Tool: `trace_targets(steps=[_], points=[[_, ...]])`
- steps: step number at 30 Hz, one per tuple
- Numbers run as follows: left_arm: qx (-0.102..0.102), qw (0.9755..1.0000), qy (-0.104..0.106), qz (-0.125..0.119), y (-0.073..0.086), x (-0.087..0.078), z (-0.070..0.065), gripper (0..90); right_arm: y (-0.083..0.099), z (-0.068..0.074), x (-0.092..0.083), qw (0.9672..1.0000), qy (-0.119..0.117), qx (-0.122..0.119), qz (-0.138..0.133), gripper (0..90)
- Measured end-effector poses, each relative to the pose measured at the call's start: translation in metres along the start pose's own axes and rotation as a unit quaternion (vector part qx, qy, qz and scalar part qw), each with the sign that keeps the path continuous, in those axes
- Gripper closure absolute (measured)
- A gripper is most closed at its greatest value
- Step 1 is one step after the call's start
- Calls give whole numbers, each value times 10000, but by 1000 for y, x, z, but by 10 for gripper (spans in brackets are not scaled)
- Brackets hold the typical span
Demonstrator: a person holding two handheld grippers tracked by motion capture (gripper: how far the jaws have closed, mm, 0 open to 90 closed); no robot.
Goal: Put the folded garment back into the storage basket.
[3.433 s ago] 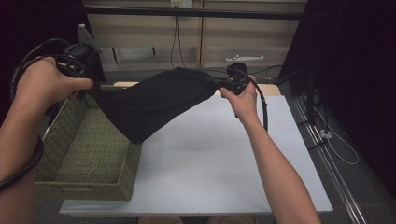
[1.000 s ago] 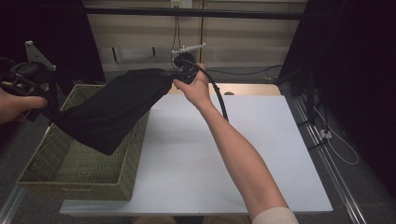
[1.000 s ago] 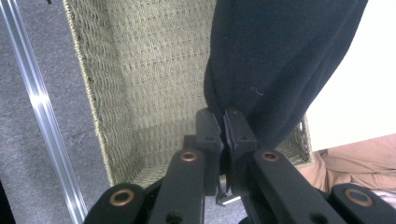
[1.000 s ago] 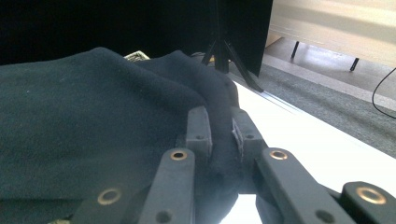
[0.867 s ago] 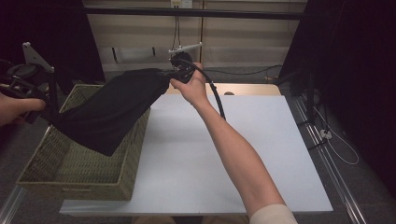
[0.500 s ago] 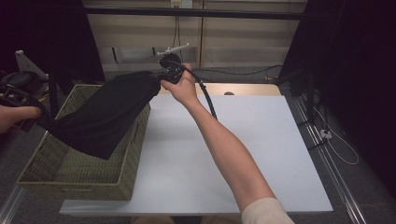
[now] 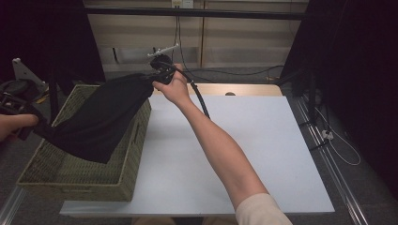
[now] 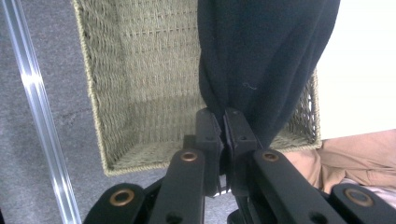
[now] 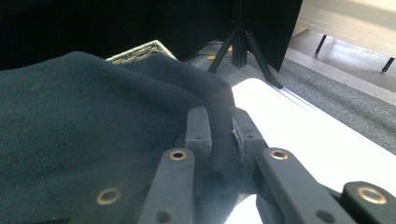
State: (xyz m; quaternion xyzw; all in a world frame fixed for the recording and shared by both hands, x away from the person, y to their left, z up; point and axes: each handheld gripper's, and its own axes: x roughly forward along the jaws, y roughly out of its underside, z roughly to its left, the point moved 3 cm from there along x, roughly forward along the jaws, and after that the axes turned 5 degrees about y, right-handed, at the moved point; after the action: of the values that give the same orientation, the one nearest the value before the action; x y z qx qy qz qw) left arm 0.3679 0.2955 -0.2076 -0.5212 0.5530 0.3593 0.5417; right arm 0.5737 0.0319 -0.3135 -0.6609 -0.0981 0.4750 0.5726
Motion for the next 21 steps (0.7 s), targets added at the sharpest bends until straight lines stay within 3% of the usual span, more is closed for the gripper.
trace_targets(steps=[14, 21], points=[[-83, 9999, -77, 54, 9, 3, 3, 865, -7, 11, 21, 9998, -116, -138, 82, 799], [-215, 9997, -10, 62, 15, 8, 8, 865, -8, 18, 35, 9993, -199, -245, 176, 799]])
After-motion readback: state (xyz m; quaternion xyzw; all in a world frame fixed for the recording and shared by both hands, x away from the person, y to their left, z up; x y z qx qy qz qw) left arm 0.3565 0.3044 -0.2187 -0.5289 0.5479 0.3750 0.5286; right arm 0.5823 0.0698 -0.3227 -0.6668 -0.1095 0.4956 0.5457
